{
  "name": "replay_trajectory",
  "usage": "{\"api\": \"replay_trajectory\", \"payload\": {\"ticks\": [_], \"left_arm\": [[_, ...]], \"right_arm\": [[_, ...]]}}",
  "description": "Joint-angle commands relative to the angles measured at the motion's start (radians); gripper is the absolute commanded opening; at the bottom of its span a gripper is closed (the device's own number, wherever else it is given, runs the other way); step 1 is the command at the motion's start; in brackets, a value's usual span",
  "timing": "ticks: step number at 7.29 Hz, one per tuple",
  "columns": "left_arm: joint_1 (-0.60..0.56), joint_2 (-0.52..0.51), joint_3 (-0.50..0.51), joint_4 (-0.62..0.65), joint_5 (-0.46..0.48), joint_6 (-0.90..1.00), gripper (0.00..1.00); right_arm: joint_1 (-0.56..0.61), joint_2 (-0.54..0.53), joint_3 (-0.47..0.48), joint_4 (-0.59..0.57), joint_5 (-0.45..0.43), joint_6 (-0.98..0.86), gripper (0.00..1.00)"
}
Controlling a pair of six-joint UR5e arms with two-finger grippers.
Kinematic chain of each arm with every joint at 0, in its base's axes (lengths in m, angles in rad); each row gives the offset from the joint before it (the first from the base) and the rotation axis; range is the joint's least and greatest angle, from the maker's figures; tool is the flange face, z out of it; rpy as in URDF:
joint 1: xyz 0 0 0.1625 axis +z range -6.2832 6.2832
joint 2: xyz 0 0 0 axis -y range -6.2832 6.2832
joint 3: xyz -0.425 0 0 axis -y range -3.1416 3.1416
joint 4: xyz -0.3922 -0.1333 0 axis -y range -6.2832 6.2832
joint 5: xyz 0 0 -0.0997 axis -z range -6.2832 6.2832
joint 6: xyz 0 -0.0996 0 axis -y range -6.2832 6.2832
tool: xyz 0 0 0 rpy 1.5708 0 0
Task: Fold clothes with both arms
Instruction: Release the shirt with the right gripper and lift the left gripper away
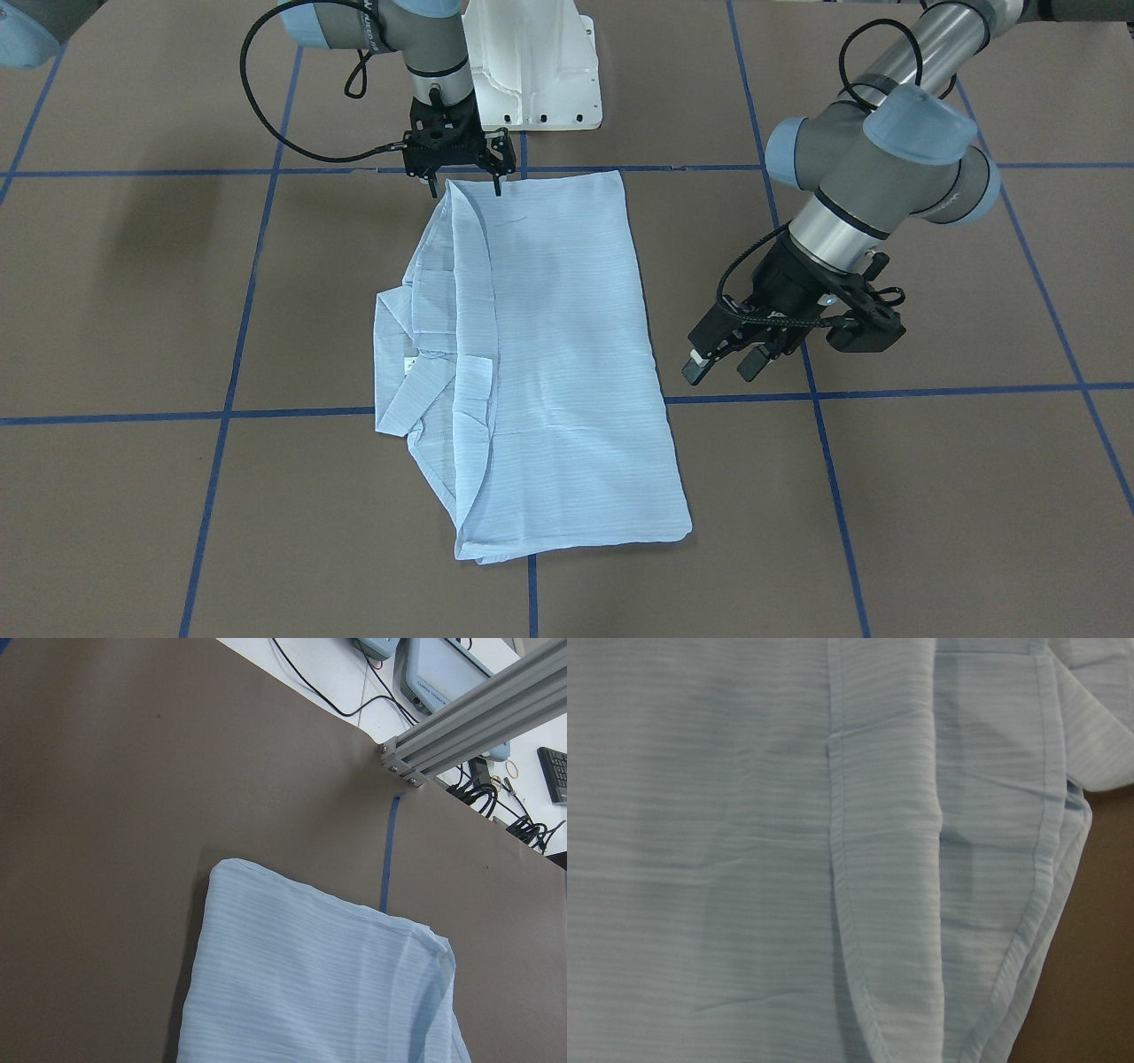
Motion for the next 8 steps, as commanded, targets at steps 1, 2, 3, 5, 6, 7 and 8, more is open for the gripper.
{"api": "replay_trajectory", "payload": {"ticks": [1, 2, 3, 5, 6, 7, 8], "left_arm": [[0.002, 0.018, -0.013, 0.005, -0.004, 0.000, 0.99], [0.002, 0.018, -0.012, 0.007, -0.004, -0.002, 0.99], [0.002, 0.018, -0.012, 0.007, -0.004, -0.006, 0.99], [0.000, 0.020, -0.012, 0.007, -0.002, -0.008, 0.99], [0.000, 0.018, -0.016, 0.007, -0.004, -0.011, 0.99], [-0.001, 0.018, -0.032, 0.007, -0.004, -0.022, 0.99], [-0.001, 0.020, -0.032, 0.008, -0.004, -0.022, 0.99]], "right_arm": [[0.000, 0.011, -0.012, -0.099, 0.004, -0.328, 1.00], [0.002, 0.014, -0.037, -0.111, 0.006, -0.344, 1.00], [0.008, 0.054, -0.084, -0.113, 0.006, -0.352, 1.00], [0.075, 0.073, -0.123, -0.117, 0.076, -0.423, 1.00], [0.100, 0.067, -0.147, -0.111, 0.090, -0.457, 1.00], [0.120, 0.048, -0.157, -0.105, 0.095, -0.470, 1.00], [0.160, -0.012, -0.102, -0.111, 0.110, -0.505, 1.00]]}}
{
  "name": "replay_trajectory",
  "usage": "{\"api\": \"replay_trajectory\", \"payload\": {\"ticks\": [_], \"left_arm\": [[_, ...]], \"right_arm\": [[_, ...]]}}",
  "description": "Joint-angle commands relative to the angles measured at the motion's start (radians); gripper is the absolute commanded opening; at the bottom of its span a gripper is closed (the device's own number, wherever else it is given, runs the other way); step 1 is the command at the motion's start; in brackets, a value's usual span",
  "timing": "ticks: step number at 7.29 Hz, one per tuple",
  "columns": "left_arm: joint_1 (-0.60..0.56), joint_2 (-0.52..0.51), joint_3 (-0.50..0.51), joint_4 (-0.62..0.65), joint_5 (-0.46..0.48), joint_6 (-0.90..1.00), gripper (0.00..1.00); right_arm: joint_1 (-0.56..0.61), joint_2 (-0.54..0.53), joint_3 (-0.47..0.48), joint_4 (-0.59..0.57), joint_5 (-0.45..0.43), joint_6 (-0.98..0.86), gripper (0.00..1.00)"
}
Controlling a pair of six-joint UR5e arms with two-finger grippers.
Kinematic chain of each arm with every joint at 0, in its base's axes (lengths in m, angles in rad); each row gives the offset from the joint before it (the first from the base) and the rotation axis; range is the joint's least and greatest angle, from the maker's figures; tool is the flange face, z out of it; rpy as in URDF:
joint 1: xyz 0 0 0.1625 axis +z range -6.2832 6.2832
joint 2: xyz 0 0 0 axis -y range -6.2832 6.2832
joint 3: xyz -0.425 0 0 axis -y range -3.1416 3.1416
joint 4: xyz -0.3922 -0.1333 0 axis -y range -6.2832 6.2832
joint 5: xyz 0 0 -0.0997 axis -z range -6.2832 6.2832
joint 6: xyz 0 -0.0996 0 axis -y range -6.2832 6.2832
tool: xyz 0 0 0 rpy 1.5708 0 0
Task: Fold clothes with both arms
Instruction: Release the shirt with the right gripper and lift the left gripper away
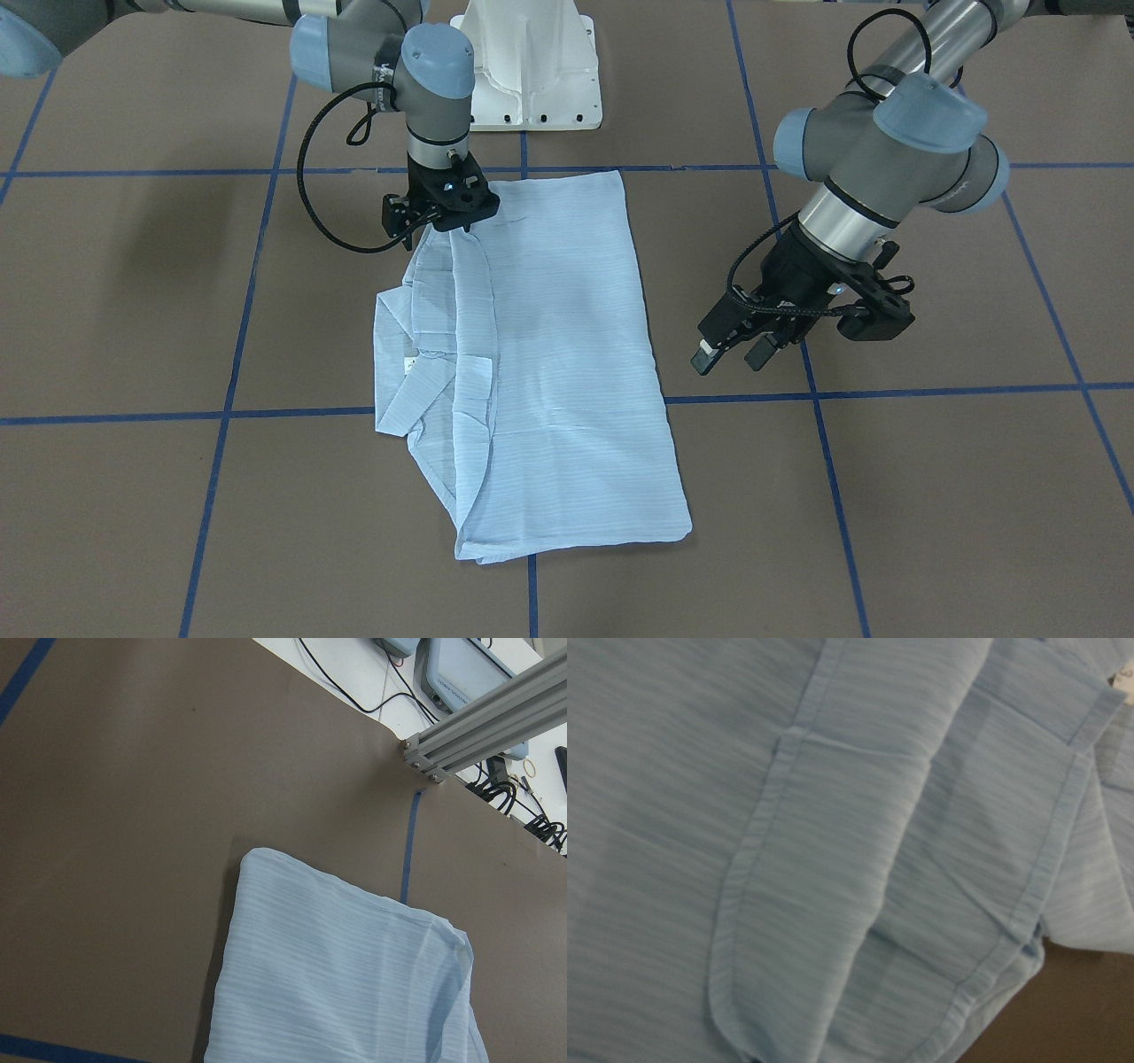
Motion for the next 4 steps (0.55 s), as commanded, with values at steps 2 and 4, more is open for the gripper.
{"api": "replay_trajectory", "payload": {"ticks": [2, 4], "left_arm": [[-0.005, 0.000, -0.005, 0.001, -0.002, -0.004, 0.99], [-0.016, -0.002, -0.007, 0.021, -0.003, -0.002, 0.99]], "right_arm": [[0.088, -0.309, 0.249, 0.001, 0.047, -0.145, 1.00], [0.077, -0.305, 0.265, -0.005, 0.037, -0.113, 1.00]]}}
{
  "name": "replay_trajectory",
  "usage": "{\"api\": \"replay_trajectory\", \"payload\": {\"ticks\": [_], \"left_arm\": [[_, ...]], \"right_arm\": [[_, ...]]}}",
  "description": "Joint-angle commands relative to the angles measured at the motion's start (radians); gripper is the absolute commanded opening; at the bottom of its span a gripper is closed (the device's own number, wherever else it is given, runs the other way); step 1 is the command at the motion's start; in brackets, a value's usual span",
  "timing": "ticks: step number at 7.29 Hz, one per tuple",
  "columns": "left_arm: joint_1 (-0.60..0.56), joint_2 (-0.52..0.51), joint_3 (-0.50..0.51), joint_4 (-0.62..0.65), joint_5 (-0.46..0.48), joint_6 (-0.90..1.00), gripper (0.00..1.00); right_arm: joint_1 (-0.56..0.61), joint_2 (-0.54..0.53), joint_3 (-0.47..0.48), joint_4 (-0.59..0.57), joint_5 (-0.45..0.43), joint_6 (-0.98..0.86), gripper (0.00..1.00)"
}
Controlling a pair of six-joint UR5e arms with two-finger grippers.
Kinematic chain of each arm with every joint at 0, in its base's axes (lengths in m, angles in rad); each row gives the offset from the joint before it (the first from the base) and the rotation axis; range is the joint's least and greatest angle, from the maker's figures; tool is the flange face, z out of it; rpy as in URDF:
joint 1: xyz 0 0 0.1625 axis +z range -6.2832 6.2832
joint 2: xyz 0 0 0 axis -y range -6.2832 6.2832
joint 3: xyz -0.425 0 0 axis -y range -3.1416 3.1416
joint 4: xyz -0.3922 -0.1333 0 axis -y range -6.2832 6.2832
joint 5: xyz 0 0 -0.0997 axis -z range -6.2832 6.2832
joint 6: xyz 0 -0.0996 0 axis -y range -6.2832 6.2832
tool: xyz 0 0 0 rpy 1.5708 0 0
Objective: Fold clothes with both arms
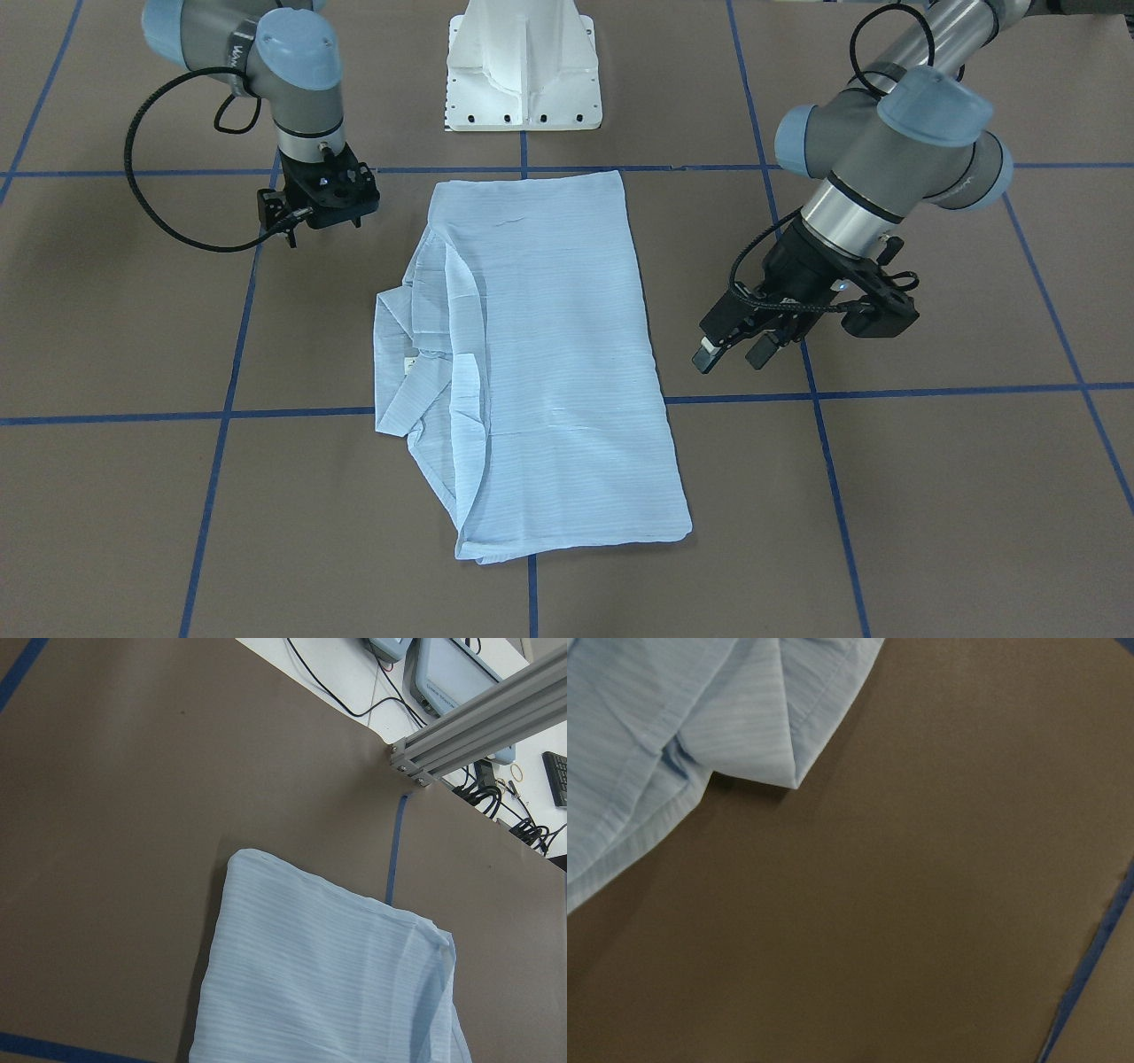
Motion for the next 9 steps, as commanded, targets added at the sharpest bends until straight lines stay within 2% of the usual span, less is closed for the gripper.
{"api": "replay_trajectory", "payload": {"ticks": [1, 4, 6, 8, 9], "left_arm": [[-0.010, -0.001, -0.012, 0.021, -0.020, 0.001, 0.99], [-0.029, 0.051, -0.080, 0.033, -0.043, 0.015, 0.99], [-0.073, 0.086, -0.099, 0.033, -0.107, 0.021, 0.99], [-0.072, 0.089, -0.102, 0.033, -0.107, 0.021, 0.99], [-0.073, 0.088, -0.102, 0.033, -0.107, 0.021, 0.99]], "right_arm": [[-0.005, 0.081, -0.038, -0.005, 0.000, 0.050, 1.00], [-0.007, 0.266, -0.173, 0.007, 0.000, 0.139, 1.00], [-0.008, 0.388, -0.291, 0.010, -0.002, 0.180, 1.00], [-0.008, 0.425, -0.366, 0.013, -0.005, 0.185, 1.00], [-0.008, 0.419, -0.404, 0.062, -0.007, 0.187, 1.00]]}}
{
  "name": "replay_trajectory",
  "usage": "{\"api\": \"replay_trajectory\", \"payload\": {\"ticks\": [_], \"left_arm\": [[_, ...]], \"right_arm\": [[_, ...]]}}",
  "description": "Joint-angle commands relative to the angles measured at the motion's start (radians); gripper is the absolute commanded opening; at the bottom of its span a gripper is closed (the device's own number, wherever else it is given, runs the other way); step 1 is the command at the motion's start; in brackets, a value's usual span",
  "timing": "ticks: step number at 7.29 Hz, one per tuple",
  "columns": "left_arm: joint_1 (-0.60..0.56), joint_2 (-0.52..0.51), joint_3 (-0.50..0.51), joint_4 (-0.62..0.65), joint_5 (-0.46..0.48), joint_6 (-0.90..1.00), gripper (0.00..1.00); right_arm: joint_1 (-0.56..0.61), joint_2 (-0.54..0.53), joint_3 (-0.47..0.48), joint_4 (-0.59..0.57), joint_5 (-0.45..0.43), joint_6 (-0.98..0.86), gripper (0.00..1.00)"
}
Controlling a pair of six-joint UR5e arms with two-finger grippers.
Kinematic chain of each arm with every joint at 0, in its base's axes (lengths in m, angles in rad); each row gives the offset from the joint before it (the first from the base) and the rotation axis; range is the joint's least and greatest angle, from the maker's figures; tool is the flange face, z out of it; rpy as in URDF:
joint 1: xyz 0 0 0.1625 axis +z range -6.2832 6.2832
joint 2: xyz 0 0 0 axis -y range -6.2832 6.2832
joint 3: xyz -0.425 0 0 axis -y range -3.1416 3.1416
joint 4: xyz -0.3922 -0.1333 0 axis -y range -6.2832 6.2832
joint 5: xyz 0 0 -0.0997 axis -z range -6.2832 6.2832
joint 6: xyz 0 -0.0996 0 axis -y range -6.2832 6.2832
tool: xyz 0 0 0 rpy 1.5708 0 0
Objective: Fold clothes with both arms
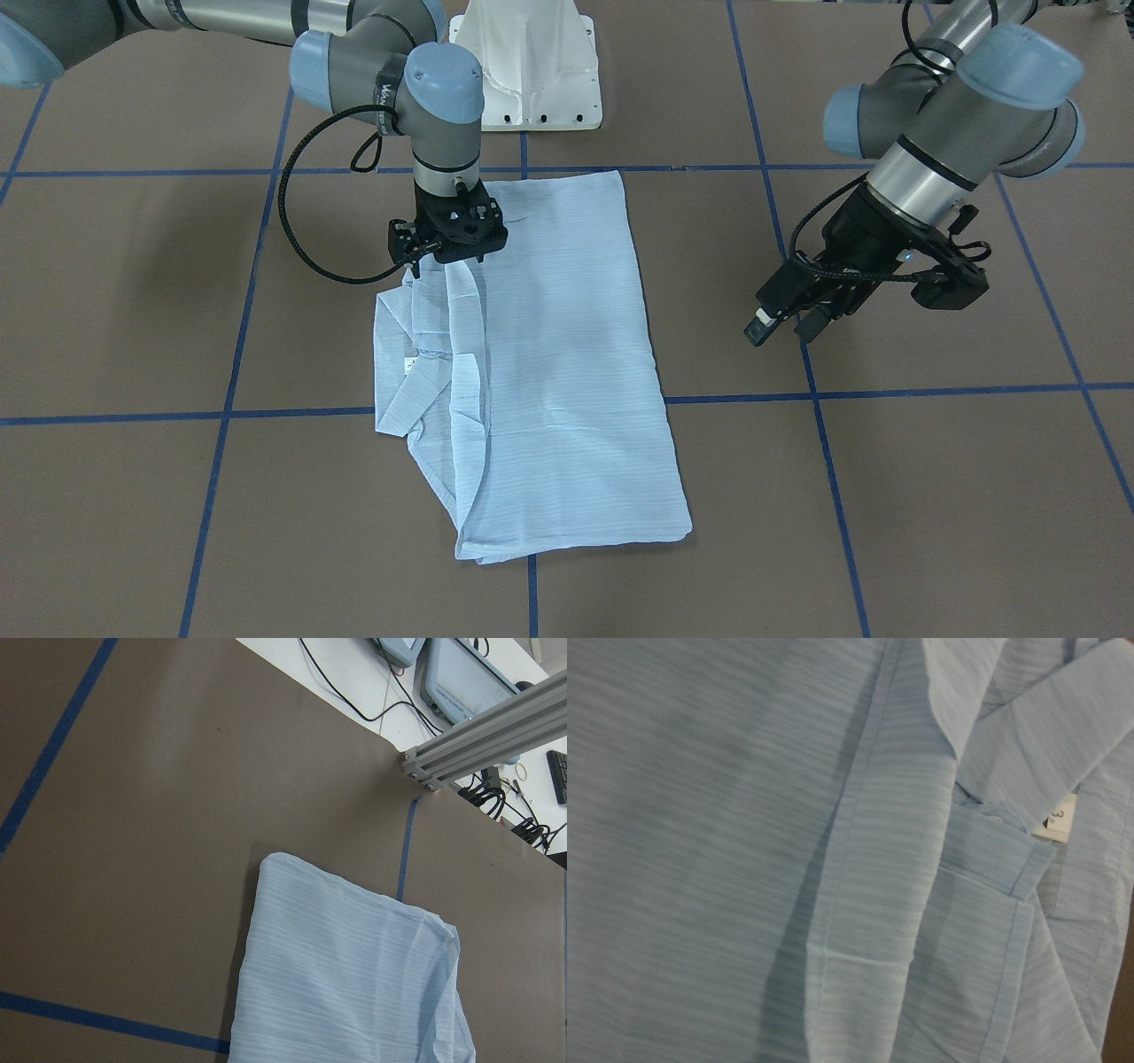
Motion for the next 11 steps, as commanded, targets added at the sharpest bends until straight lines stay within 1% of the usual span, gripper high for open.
{"api": "replay_trajectory", "payload": {"ticks": [1, 2, 3, 5, 6, 7, 8, 9, 10, 11], "left_arm": [[-0.002, 0.000, -0.001, 0.002, -0.001, 0.000, 0.99], [-0.002, 0.000, -0.001, 0.002, -0.001, -0.001, 0.99], [-0.002, 0.000, -0.001, 0.000, -0.001, 0.000, 0.99], [0.000, -0.001, -0.001, 0.002, -0.001, -0.001, 0.99], [0.000, -0.003, -0.001, 0.002, -0.001, -0.001, 0.99], [-0.002, -0.003, -0.001, 0.002, -0.001, -0.001, 0.99], [-0.002, -0.001, -0.003, 0.002, -0.001, -0.001, 0.99], [-0.002, 0.003, -0.019, 0.006, -0.001, -0.003, 0.99], [0.000, 0.002, -0.045, 0.047, -0.001, -0.003, 0.99], [0.000, 0.002, -0.055, 0.057, -0.001, -0.003, 0.99]], "right_arm": [[0.003, -0.010, -0.082, 0.109, 0.003, -0.011, 1.00], [0.027, -0.042, -0.078, 0.114, 0.016, -0.037, 1.00], [0.075, -0.077, -0.066, 0.115, 0.030, -0.106, 1.00], [0.165, -0.260, 0.111, 0.105, 0.102, -0.256, 1.00], [0.167, -0.334, 0.173, 0.102, 0.107, -0.259, 1.00], [0.166, -0.355, 0.201, 0.101, 0.105, -0.248, 1.00], [0.160, -0.341, 0.200, 0.099, 0.104, -0.179, 1.00], [0.156, -0.330, 0.206, 0.105, 0.105, -0.016, 1.00], [0.108, -0.315, 0.224, 0.111, 0.102, 0.216, 1.00], [0.063, -0.291, 0.235, 0.111, 0.095, 0.422, 1.00]]}}
